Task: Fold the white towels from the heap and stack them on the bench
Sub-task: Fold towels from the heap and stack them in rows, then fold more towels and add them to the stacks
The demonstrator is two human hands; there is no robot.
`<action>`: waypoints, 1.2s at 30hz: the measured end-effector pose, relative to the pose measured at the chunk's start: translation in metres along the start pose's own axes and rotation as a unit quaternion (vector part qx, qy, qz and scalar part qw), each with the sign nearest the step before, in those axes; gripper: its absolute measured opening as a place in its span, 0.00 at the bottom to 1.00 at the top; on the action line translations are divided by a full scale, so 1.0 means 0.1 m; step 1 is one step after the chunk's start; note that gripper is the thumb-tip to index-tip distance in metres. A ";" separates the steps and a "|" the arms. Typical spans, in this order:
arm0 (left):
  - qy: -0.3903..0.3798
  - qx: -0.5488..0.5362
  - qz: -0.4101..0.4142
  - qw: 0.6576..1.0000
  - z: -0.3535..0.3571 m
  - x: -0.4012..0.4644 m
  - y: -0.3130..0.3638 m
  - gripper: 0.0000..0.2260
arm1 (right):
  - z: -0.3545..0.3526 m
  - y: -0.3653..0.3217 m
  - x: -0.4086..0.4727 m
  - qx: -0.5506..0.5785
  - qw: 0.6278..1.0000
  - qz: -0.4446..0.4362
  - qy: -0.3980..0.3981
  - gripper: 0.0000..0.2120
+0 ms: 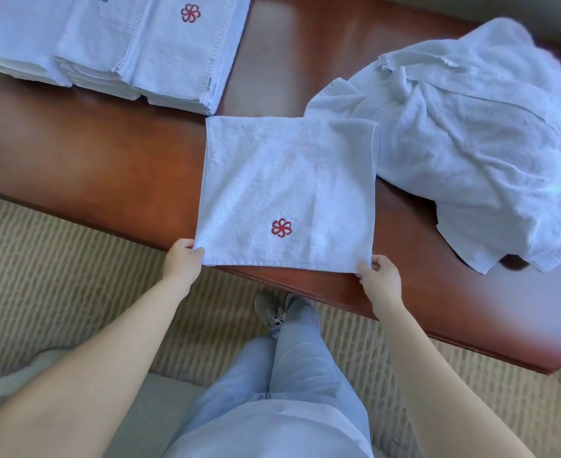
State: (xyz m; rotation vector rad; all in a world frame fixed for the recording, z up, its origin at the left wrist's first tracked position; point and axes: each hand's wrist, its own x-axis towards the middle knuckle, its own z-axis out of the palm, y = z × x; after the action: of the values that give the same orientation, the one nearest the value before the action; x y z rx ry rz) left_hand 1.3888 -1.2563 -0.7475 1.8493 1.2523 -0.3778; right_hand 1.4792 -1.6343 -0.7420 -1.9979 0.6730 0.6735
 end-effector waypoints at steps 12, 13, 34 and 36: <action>-0.043 0.046 0.013 0.998 0.03 0.16 -0.01 0.10 | 0.11 -0.11 0.08 -0.007 1.000 -0.016 0.008 0.05; -0.059 0.035 0.016 0.997 0.01 0.18 0.00 0.11 | 0.11 -0.13 0.08 -0.001 1.000 -0.013 0.006 0.05; -0.011 -0.184 0.000 0.983 -0.42 -0.15 0.40 0.15 | -0.31 -0.60 -0.32 0.162 0.986 0.013 0.038 0.10; 0.005 -0.224 0.017 0.974 -0.48 -0.24 0.57 0.10 | -0.38 -0.75 -0.41 0.208 0.977 -0.019 0.032 0.15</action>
State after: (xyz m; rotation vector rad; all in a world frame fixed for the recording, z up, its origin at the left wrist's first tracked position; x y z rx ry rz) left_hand 1.4173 -1.2420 -0.6763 1.4838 1.1945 -0.0564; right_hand 1.5090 -1.6252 -0.6532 -1.6445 0.7450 0.4049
